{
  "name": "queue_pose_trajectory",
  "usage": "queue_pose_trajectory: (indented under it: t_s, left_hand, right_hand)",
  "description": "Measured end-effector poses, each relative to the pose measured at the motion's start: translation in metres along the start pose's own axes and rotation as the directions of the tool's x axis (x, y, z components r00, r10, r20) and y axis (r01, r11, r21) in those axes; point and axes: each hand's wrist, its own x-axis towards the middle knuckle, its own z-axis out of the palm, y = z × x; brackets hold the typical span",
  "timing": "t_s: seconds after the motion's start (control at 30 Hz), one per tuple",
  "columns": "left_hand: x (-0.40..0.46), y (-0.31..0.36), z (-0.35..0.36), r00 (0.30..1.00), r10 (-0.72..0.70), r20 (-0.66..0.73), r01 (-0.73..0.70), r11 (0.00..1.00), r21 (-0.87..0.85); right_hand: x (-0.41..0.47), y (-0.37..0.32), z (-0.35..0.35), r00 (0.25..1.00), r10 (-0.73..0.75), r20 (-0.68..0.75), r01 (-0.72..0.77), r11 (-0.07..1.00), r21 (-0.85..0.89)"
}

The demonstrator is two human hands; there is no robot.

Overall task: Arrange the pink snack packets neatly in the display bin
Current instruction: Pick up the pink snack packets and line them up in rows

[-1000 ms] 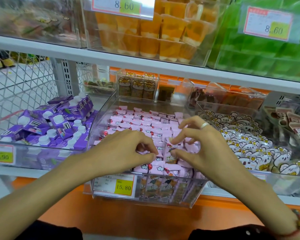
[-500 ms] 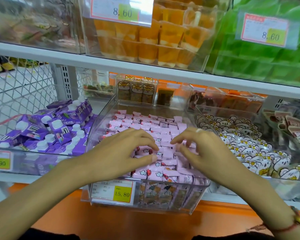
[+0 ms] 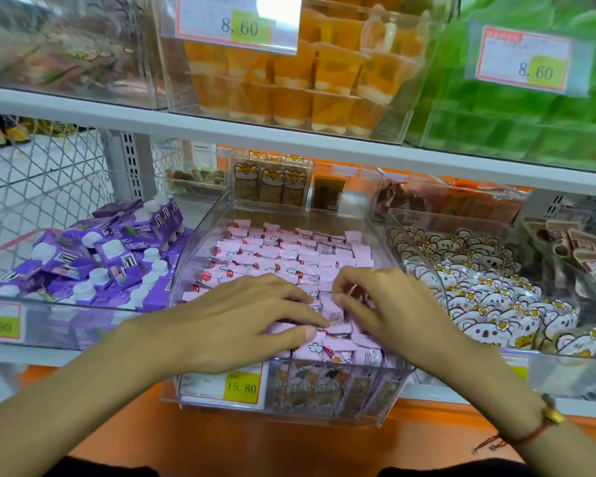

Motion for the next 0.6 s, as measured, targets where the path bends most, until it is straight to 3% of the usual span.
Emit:
queue_pose_trajectory:
  t_s: [0.1, 0.2, 0.3, 0.4, 0.5, 0.6]
  left_hand:
    - [0.001, 0.001, 0.000, 1.000, 0.007, -0.007, -0.007, 1.000, -0.005]
    - [0.001, 0.002, 0.001, 1.000, -0.011, 0.000, 0.011, 1.000, -0.028]
    - [-0.001, 0.006, 0.000, 0.998, -0.054, 0.012, 0.054, 0.996, -0.071]
    - [0.000, 0.009, -0.005, 0.995, -0.089, -0.035, 0.086, 0.994, -0.065]
    - [0.003, 0.012, -0.012, 0.940, -0.231, -0.249, 0.172, 0.956, -0.237]
    - [0.006, 0.019, -0.012, 0.918, -0.288, -0.272, 0.141, 0.880, -0.454]
  right_hand:
    - [0.000, -0.001, 0.002, 0.998, 0.007, -0.058, -0.004, 0.999, 0.045]
    - [0.005, -0.002, -0.002, 0.965, 0.079, -0.249, -0.019, 0.972, 0.235]
    - [0.007, -0.005, -0.012, 0.855, 0.220, -0.469, 0.016, 0.894, 0.447]
    - [0.004, -0.003, -0.022, 0.728, 0.388, -0.565, 0.036, 0.802, 0.596]
    - [0.002, -0.003, -0.024, 0.724, 0.537, -0.433, 0.021, 0.610, 0.792]
    - [0.003, -0.007, -0.018, 0.779, 0.583, -0.231, -0.043, 0.417, 0.908]
